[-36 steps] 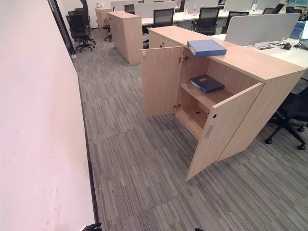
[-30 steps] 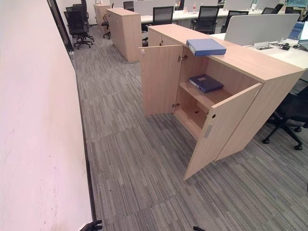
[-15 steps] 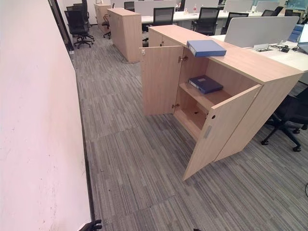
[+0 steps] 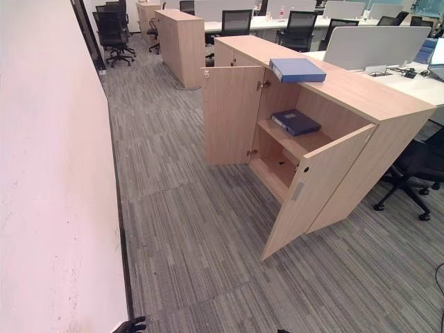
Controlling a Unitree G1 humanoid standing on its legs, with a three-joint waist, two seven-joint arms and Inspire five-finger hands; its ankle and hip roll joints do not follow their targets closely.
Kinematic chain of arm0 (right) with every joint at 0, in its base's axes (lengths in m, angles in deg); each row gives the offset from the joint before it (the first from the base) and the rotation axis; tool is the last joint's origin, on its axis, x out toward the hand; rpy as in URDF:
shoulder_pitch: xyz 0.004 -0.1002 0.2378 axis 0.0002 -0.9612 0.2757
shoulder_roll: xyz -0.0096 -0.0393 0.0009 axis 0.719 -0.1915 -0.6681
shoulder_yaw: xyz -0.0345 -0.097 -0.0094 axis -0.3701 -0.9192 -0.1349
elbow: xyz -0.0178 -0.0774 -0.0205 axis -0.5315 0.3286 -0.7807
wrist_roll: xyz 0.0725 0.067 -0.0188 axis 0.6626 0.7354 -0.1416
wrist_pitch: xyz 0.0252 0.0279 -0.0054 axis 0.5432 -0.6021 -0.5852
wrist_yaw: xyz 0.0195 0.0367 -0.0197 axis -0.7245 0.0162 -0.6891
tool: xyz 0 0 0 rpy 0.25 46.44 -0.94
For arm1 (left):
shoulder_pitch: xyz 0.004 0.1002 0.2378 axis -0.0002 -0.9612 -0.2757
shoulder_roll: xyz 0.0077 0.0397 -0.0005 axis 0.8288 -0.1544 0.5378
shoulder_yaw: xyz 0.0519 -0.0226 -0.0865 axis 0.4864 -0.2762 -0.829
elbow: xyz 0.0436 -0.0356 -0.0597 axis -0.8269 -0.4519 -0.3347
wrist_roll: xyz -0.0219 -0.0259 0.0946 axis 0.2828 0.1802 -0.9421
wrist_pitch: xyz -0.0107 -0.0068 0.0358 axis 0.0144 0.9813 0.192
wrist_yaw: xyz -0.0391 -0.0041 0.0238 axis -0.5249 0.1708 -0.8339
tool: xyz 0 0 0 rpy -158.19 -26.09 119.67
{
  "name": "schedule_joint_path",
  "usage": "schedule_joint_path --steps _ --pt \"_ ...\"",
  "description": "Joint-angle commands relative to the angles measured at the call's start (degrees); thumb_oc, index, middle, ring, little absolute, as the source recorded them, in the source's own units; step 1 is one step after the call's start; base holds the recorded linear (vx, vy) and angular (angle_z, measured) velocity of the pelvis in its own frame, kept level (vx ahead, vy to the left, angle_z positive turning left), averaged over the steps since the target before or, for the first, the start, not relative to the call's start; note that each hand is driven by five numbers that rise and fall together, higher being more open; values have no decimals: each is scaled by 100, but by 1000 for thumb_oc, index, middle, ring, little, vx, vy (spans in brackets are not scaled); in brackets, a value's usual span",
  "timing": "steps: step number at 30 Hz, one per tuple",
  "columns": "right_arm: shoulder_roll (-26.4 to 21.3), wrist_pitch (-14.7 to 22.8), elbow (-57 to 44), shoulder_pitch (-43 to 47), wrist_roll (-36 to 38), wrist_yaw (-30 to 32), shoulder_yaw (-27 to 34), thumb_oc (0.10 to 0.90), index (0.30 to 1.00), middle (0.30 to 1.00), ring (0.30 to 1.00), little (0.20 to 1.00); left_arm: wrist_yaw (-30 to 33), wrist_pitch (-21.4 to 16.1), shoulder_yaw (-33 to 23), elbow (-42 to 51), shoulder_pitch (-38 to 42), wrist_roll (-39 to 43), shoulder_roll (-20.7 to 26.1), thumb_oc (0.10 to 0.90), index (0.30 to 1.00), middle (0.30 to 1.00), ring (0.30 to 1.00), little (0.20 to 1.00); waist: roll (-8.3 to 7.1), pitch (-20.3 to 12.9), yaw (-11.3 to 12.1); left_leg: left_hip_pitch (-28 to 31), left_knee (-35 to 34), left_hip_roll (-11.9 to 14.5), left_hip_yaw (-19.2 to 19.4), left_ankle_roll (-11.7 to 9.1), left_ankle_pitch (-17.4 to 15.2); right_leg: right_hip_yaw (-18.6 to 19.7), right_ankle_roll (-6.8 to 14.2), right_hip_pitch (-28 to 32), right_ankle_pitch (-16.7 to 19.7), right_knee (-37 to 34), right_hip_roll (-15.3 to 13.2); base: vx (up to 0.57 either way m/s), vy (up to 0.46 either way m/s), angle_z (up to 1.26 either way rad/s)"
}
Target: Put the empty folder in the office cabinet
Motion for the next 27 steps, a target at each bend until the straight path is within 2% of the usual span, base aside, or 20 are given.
schedule_joint_path --steps 1,2,4,6,8,9,10,13,14,15,16,19,21,22,25,27 --pt "-327 8 139 282 -228 -31 -239 800 900 900 900 900 -79 -164 39 -134 526 163 110 800 900 900 900 900 11 248 34 -27 393 1075 -413 -887 -162 351 477 -187 -305 234 -280 5 -101 0" --pt "-326 8 140 284 -228 -31 -239 800 900 900 900 900 -79 -164 39 -134 527 163 110 800 900 900 900 900 11 245 30 -43 414 1074 -418 -888 -172 348 477 -194 -307 238 -280 -12 -127 1" --pt "-374 4 163 277 -313 -55 -282 800 900 900 900 900 -108 -165 28 -140 531 166 120 800 900 900 900 900 -27 317 44 -234 894 1114 -411 -955 -273 338 406 -182 -393 309 -234 -29 -121 5" --pt "-427 5 162 319 -285 -25 -215 800 900 900 900 900 -99 -134 49 -85 626 227 133 800 900 900 900 900 -73 490 17 -577 1487 1141 -371 -1028 -93 268 340 -152 -450 442 -215 -19 -131 7" --pt "-438 -17 194 317 -210 -21 -148 800 900 900 900 900 -97 -125 34 -93 641 236 141 800 900 900 900 900 -145 532 -28 -767 1983 1193 -185 -1009 7 232 260 -115 -515 540 -230 83 -107 17" --pt "-471 -48 244 303 -132 -24 -84 800 900 900 900 900 -89 -113 45 -71 632 225 159 800 900 900 900 900 -183 552 -38 -995 2310 1178 -32 -922 69 192 213 -79 -606 663 -245 98 -86 24" --pt "-470 -48 245 304 -131 -24 -83 800 900 900 900 900 -88 -113 46 -71 633 225 160 800 900 900 900 900 -183 548 -40 -1008 2324 1177 -35 -920 63 190 215 -87 -611 668 -246 116 -58 26" --pt "-485 -71 272 284 -123 -51 -95 800 900 900 900 900 -88 -116 40 -27 636 230 182 800 900 900 900 900 -229 525 89 -1405 1932 888 67 -749 -103 199 247 -54 -808 818 -265 188 4 26" --pt "-485 -73 274 285 -133 -55 -108 800 900 900 900 900 -82 -113 29 -13 637 245 191 800 900 900 900 900 -214 515 138 -1544 1708 889 50 -758 38 201 272 -21 -896 840 -229 283 62 11" --pt "-475 -77 265 291 -132 -51 -112 800 900 900 900 900 -69 -110 30 2 640 252 196 800 900 900 900 900 -155 512 207 -1746 1434 991 17 -788 325 233 287 54 -990 849 -157 302 85 11" --pt "-460 -79 249 305 -121 -37 -121 800 900 900 900 900 -54 -108 38 9 637 261 200 800 900 900 900 900 -144 527 271 -1844 1084 1049 -12 -800 474 286 294 124 -1122 908 -145 313 95 16" --pt "-441 -62 196 395 -15 4 -146 800 900 900 900 900 -35 -137 -7 44 629 359 227 800 900 900 900 900 -131 610 469 -2199 260 1190 -226 -865 647 566 296 379 -1488 1132 -141 362 113 -13" --pt "-434 -59 193 414 -14 8 -152 800 900 900 900 900 -35 -141 -29 18 623 367 230 800 900 900 900 900 -134 613 507 -2297 164 1236 -279 -884 677 651 299 433 -1547 1157 -147 365 152 -48" --pt "-403 -60 211 439 -59 15 -163 800 900 900 900 900 -41 -131 -133 -122 505 360 225 800 900 900 900 900 -143 558 639 -2560 74 1458 -134 -941 795 883 382 808 -1752 1081 -238 406 183 -55" --pt "-354 -68 245 394 -103 -1 -146 800 900 900 900 900 -69 -110 -234 -269 397 324 244 800 900 900 900 900 -168 422 729 -2509 58 1518 39 -951 901 976 477 1019 -1804 992 -364 447 237 -53" --pt "-246 -72 253 296 -138 -29 -111 800 900 900 900 900 -72 -97 -317 -345 337 293 301 800 900 900 900 900 -213 259 795 -2471 208 1494 180 -971 1293 999 648 1142 -1702 979 -585 550 369 -50"
